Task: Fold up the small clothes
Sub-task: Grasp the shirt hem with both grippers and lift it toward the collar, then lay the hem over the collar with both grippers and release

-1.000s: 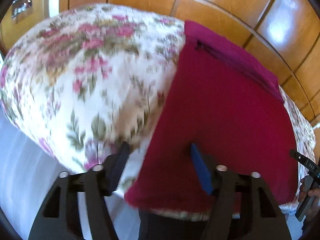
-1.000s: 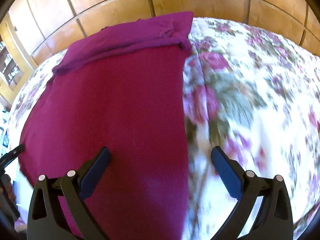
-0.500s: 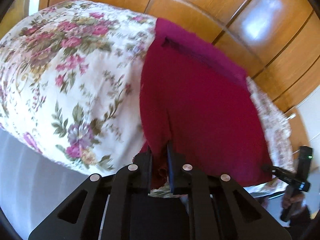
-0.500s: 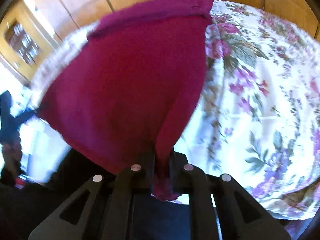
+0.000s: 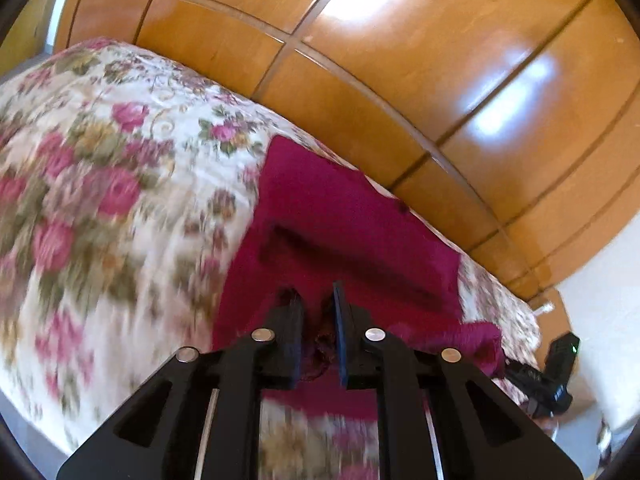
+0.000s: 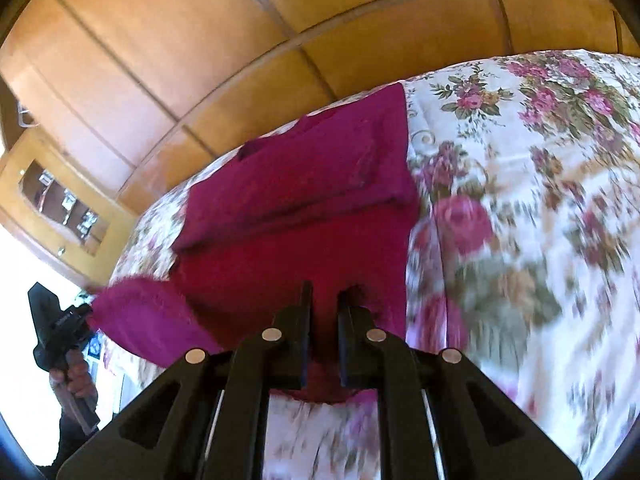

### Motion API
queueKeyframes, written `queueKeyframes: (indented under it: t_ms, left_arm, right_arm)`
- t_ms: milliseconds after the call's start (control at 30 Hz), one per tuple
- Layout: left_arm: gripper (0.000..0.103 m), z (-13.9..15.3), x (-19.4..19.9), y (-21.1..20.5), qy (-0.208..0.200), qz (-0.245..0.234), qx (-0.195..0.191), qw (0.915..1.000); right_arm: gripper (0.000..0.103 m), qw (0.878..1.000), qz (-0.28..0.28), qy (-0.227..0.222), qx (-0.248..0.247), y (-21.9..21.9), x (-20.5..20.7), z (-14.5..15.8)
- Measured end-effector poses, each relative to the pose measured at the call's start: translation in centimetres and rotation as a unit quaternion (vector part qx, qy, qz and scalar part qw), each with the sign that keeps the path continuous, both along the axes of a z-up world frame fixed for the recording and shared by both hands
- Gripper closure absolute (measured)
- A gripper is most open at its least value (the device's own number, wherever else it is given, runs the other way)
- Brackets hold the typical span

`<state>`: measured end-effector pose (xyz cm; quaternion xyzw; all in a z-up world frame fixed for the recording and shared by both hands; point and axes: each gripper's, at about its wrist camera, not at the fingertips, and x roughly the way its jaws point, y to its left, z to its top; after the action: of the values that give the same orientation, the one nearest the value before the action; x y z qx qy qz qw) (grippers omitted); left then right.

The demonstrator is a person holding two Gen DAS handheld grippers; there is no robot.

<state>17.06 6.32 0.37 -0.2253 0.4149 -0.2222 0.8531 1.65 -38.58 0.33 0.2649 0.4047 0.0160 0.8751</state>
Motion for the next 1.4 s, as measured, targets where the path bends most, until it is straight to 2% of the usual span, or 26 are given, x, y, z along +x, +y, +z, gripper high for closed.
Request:
queueKeyframes:
  t_ms: [33, 67, 100, 133, 167, 267, 433, 467, 500, 533, 600, 633, 667, 700, 800, 933, 1067, 1267, 1400]
  left_arm:
    - [0.073, 0.0, 1.6, -0.5, 0.004, 0.001, 0.006, 1.0]
    - [0.051, -0.2, 2.7, -0.7, 0.007, 0.009, 0.011, 0.9999]
    - [0.041, -0.3, 3.6, -0.7, 0.009, 0.024, 0.014, 0.9996]
    - [0.029, -0.2, 4.0, -0.2, 0.004, 0.045, 0.008, 0.999]
    - [0.029, -0.2, 4.2, 0.4, 0.0, 0.056, 0.002, 0.9984]
    - [0.029, -1.3, 4.0, 2.0, 0.003, 0.067, 0.006, 0.9977]
    - [0.029, -5.5, 1.1, 3.5, 0.029, 0.031, 0.003, 0.9991]
    - [0.029, -6.2, 0.6, 3.4, 0.03, 0.022, 0.003, 0.9993]
    - [0.029, -6.9, 0.0, 2.9, 0.034, 0.01, 0.007, 0.9994]
    - [0.033, -7.3, -0.2, 2.4, 0.034, 0.003, 0.012, 0.9993]
    - [0.05, -7.8, -0.6, 0.9, 0.032, -0.017, 0.032, 0.9988]
    - [0.062, -7.9, -0.6, 0.1, 0.031, -0.024, 0.044, 0.9983]
    - [0.074, -8.1, -0.6, -0.6, 0.032, -0.024, 0.065, 0.9971]
    - [0.079, -8.2, -0.6, -0.9, 0.033, -0.021, 0.079, 0.9961]
    - [0.087, -8.2, -1.1, -0.7, 0.032, -0.018, 0.071, 0.9968]
    - [0.09, -7.7, -3.5, 0.3, 0.026, -0.021, 0.055, 0.9979]
    - [0.09, -7.1, -7.1, 1.0, 0.025, -0.028, 0.046, 0.9982]
    - [0.09, -8.0, -15.0, 2.7, 0.052, -0.042, 0.031, 0.9973]
    - [0.088, -8.6, -17.9, 2.9, 0.061, -0.044, 0.042, 0.9962]
  right_arm:
    - [0.087, 1.0, -0.004, 0.0, 0.0, -0.3, 0.9, -0.1]
    - [0.067, 1.0, -0.007, -0.003, 0.009, -0.6, 1.7, -0.1]
    - [0.038, 1.0, -0.011, -0.007, 0.017, -1.1, 2.1, 0.1]
    - [0.026, 0.999, -0.02, -0.014, 0.021, -1.6, 2.1, 0.4]
    - [0.014, 0.999, -0.031, -0.023, 0.017, -1.9, 1.8, 0.8]
    - [0.01, 0.999, -0.029, -0.038, 0.018, -2.5, -0.1, 1.4]
    - [0.01, 1.0, -0.011, -0.005, -0.025, -1.8, -3.8, -1.3]
    - [0.012, 0.999, -0.004, 0.008, -0.033, -1.4, -4.1, -2.2]
    - [0.019, 0.999, -0.001, 0.017, -0.039, -1.0, -4.4, -2.9]
    - [0.023, 0.999, 0.002, 0.026, -0.045, -0.8, -3.8, -3.9]
    - [0.044, 0.998, 0.0, 0.035, -0.051, -0.2, -3.3, -5.2]
    - [0.051, 0.998, -0.001, 0.038, -0.047, 0.0, -2.9, -5.7]
    - [0.064, 0.998, 0.005, 0.042, -0.04, 0.3, -2.6, -5.9]
    - [0.067, 0.998, 0.006, 0.046, -0.05, 0.8, -2.3, -5.9]
    - [0.078, 0.998, 0.014, 0.04, -0.05, 1.2, -2.9, -5.2]
    - [0.081, 0.999, 0.028, 0.025, -0.026, 1.3, -5.0, -4.0]
    - [0.081, 0.998, 0.046, 0.024, -0.027, 1.5, -8.0, -2.8]
    - [0.081, 0.995, 0.079, 0.062, -0.025, 2.2, -15.0, -3.2]
    - [0.079, 0.992, 0.094, 0.075, -0.034, 2.9, -16.8, -3.3]
